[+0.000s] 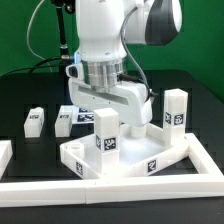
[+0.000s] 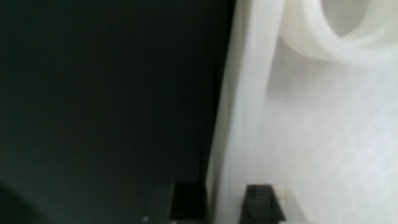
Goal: Assemble desk
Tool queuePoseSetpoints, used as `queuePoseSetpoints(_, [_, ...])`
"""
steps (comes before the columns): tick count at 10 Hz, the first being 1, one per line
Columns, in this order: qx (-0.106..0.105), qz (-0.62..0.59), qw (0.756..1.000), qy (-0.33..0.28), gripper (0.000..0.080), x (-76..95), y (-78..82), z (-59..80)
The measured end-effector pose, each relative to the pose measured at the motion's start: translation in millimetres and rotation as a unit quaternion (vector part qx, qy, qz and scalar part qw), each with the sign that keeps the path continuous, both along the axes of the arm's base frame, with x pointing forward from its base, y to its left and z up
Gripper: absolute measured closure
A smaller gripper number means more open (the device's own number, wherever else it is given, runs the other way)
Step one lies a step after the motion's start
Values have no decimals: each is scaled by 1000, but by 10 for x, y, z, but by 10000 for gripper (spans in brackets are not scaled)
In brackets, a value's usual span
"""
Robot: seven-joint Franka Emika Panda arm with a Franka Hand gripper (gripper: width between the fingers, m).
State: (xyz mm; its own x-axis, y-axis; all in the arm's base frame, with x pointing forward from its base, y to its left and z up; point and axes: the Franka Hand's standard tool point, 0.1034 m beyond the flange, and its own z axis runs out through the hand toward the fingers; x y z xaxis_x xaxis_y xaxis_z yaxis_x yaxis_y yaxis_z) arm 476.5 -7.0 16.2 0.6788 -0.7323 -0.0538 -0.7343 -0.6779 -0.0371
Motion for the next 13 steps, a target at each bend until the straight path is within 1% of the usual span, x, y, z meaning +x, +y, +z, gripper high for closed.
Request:
queuePoseSetpoints(1, [7,74,997,13,725,-2,-103,15])
queuePoseSetpoints(2, [7,133,991,16,727,73,-145,25])
queuePoseSetpoints(3, [4,191,982,4,727,240,-137,41])
queuePoseSetpoints(4, [4,260,966,-12,738,443,-125,47])
queuePoseSetpoints(5, [3,308,951,-15,738,502,-109,54])
queuePoseSetpoints(6, [2,330,944,-16,739,492,-124,48])
queuePoseSetpoints(8, [-1,395,918,-17,739,493,-155,49])
queuePoseSetpoints(9, [-4,441,897,-17,739,502,-180,52])
queuePoseSetpoints(10, [-11,505,863,-17,739,566,-226,70])
queuePoseSetpoints(11, [-17,551,834,-21,739,673,-276,88])
queuePoseSetpoints(12, [-23,575,817,-24,739,804,-297,98])
queuePoseSetpoints(13, [-27,624,781,-17,739,921,-320,115])
